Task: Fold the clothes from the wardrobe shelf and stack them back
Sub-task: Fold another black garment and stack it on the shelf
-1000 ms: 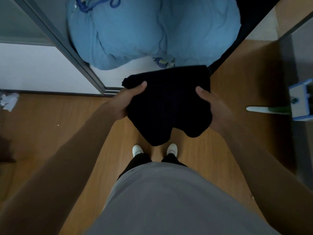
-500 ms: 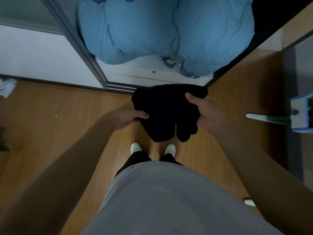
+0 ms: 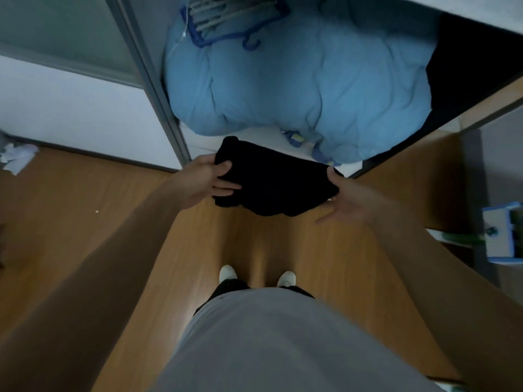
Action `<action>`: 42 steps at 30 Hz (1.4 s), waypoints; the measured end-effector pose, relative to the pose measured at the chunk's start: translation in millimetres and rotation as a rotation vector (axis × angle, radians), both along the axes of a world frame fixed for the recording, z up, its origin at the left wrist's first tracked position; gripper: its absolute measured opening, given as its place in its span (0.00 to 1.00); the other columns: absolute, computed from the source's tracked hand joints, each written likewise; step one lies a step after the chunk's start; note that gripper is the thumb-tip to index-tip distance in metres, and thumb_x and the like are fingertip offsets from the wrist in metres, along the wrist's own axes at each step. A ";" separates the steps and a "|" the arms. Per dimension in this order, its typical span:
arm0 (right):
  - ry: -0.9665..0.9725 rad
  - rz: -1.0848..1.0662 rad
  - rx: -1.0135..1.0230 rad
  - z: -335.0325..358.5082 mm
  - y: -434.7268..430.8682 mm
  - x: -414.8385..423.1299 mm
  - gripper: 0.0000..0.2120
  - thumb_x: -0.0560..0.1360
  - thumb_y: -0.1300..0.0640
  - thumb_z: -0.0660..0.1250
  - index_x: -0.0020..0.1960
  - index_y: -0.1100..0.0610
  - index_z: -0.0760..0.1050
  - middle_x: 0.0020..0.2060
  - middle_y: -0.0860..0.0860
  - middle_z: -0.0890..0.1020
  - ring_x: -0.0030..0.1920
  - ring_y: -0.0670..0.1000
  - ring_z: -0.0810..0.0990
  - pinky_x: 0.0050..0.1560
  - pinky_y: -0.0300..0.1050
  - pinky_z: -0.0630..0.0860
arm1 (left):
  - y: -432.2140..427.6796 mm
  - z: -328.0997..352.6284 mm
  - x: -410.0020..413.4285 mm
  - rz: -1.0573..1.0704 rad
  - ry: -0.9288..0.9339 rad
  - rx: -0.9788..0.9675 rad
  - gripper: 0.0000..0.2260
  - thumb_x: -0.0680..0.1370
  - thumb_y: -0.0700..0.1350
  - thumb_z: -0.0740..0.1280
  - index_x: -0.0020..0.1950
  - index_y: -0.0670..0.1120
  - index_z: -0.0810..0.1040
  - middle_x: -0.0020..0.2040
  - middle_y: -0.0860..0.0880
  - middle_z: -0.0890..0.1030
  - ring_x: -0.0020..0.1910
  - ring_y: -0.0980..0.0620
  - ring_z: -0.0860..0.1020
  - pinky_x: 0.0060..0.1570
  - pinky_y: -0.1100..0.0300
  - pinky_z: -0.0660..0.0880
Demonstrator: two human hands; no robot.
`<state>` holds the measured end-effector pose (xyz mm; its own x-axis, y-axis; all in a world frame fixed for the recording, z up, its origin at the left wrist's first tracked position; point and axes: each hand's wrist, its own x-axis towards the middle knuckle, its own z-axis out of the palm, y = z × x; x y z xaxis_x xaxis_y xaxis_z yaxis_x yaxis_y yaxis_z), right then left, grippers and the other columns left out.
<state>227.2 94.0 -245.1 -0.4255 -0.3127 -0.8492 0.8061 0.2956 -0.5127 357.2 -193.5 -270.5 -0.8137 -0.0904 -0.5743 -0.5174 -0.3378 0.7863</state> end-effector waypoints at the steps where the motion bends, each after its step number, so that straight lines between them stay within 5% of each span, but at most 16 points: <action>1: -0.022 -0.071 -0.073 1.8 -7.6 -1.5 0.27 0.77 0.38 0.62 0.70 0.53 0.71 0.67 0.54 0.75 0.64 0.60 0.76 0.56 0.69 0.76 | -3.4 4.0 -2.1 0.051 0.034 0.037 0.13 0.83 0.43 0.62 0.67 0.45 0.76 0.61 0.46 0.83 0.58 0.43 0.83 0.65 0.46 0.74; 3: 0.023 -0.204 -0.169 10.7 -27.6 -8.4 0.24 0.78 0.40 0.64 0.68 0.53 0.72 0.67 0.56 0.76 0.64 0.61 0.77 0.60 0.71 0.74 | -11.7 15.0 -6.8 0.131 0.111 0.155 0.18 0.83 0.45 0.62 0.72 0.43 0.71 0.65 0.43 0.80 0.63 0.42 0.80 0.68 0.47 0.71; 7: 0.358 -0.336 -0.244 52.6 -77.3 -35.0 0.20 0.79 0.44 0.65 0.62 0.59 0.76 0.55 0.55 0.85 0.56 0.56 0.84 0.47 0.59 0.82 | -31.4 58.0 -29.9 0.217 0.229 0.237 0.26 0.78 0.56 0.68 0.72 0.44 0.71 0.65 0.41 0.80 0.63 0.41 0.79 0.64 0.47 0.75; 10: 0.588 -0.406 -0.342 103.1 -115.5 -53.8 0.13 0.77 0.47 0.70 0.49 0.57 0.81 0.42 0.52 0.88 0.43 0.49 0.87 0.39 0.44 0.82 | -44.9 99.2 -59.5 0.390 0.255 0.240 0.21 0.77 0.48 0.72 0.66 0.39 0.76 0.60 0.38 0.82 0.56 0.43 0.83 0.57 0.47 0.80; 13: 0.721 -0.492 -0.269 140.5 -143.2 -73.4 0.13 0.74 0.42 0.72 0.44 0.53 0.83 0.39 0.45 0.87 0.41 0.45 0.86 0.41 0.47 0.82 | -57.3 138.7 -93.4 0.533 0.425 0.273 0.14 0.77 0.40 0.71 0.61 0.36 0.79 0.57 0.39 0.84 0.54 0.44 0.84 0.54 0.50 0.81; 16: 0.487 -0.492 -0.224 146.4 -155.8 -83.3 0.26 0.73 0.32 0.65 0.57 0.52 0.77 0.53 0.48 0.81 0.54 0.52 0.80 0.47 0.54 0.77 | -69.0 177.2 -123.4 0.602 0.578 0.277 0.12 0.77 0.39 0.70 0.59 0.37 0.80 0.54 0.40 0.85 0.52 0.45 0.84 0.51 0.51 0.81; 18: 0.246 -0.411 -0.357 139.2 -159.5 -82.9 0.33 0.72 0.29 0.62 0.59 0.58 0.75 0.56 0.56 0.78 0.53 0.58 0.80 0.48 0.58 0.79 | -78.3 197.7 -142.1 0.661 0.625 0.252 0.12 0.77 0.39 0.70 0.59 0.38 0.79 0.51 0.42 0.86 0.50 0.46 0.85 0.44 0.54 0.81; 21: -0.030 -0.025 -0.625 142.3 -179.7 -89.9 0.48 0.65 0.25 0.65 0.60 0.68 0.77 0.59 0.64 0.81 0.54 0.63 0.84 0.53 0.63 0.81 | -91.8 222.5 -168.3 0.720 0.639 0.216 0.13 0.78 0.39 0.69 0.62 0.37 0.78 0.49 0.42 0.86 0.46 0.46 0.86 0.40 0.55 0.81; 23: -0.074 0.136 -0.766 158.0 -205.7 -114.3 0.51 0.63 0.25 0.67 0.63 0.70 0.77 0.63 0.68 0.77 0.61 0.67 0.79 0.59 0.68 0.76 | -99.1 237.7 -186.2 0.736 0.654 0.186 0.14 0.79 0.39 0.68 0.64 0.36 0.77 0.50 0.42 0.85 0.48 0.46 0.85 0.43 0.53 0.82; 25: -0.065 0.083 -0.866 182.2 -236.9 -150.6 0.52 0.63 0.26 0.69 0.68 0.69 0.71 0.65 0.70 0.75 0.63 0.69 0.77 0.61 0.72 0.73 | -107.5 251.9 -204.3 0.752 0.694 0.130 0.11 0.79 0.39 0.67 0.60 0.38 0.78 0.49 0.43 0.85 0.48 0.47 0.85 0.45 0.52 0.82; 29: 0.028 -0.092 -0.996 232.2 -300.1 -243.0 0.38 0.72 0.34 0.67 0.68 0.63 0.71 0.66 0.66 0.75 0.64 0.67 0.76 0.65 0.70 0.70 | -132.7 278.0 -240.8 0.813 0.740 -0.111 0.07 0.79 0.40 0.68 0.55 0.40 0.80 0.48 0.43 0.86 0.48 0.47 0.85 0.46 0.51 0.82; 33: 0.177 -0.166 -0.943 276.7 -365.3 -318.0 0.13 0.81 0.55 0.62 0.61 0.60 0.77 0.54 0.61 0.82 0.54 0.62 0.81 0.51 0.62 0.79 | -164.1 295.9 -279.0 0.906 0.722 -0.224 0.08 0.79 0.41 0.68 0.55 0.39 0.80 0.49 0.43 0.86 0.49 0.47 0.85 0.53 0.49 0.82; 39: 0.131 -0.072 -1.037 312.2 -467.0 -391.3 0.14 0.82 0.53 0.62 0.52 0.63 0.81 0.45 0.62 0.86 0.41 0.61 0.87 0.37 0.54 0.83 | -216.5 296.5 -335.2 0.994 0.723 -0.376 0.09 0.79 0.47 0.67 0.54 0.42 0.82 0.51 0.44 0.86 0.51 0.47 0.85 0.53 0.49 0.82; 42: 0.212 0.122 -0.754 292.0 -504.7 -428.7 0.13 0.82 0.54 0.63 0.59 0.61 0.78 0.52 0.60 0.85 0.46 0.58 0.85 0.36 0.50 0.82 | -237.0 278.5 -352.6 0.989 0.416 -0.321 0.10 0.81 0.48 0.65 0.56 0.43 0.78 0.54 0.43 0.84 0.45 0.45 0.86 0.41 0.54 0.83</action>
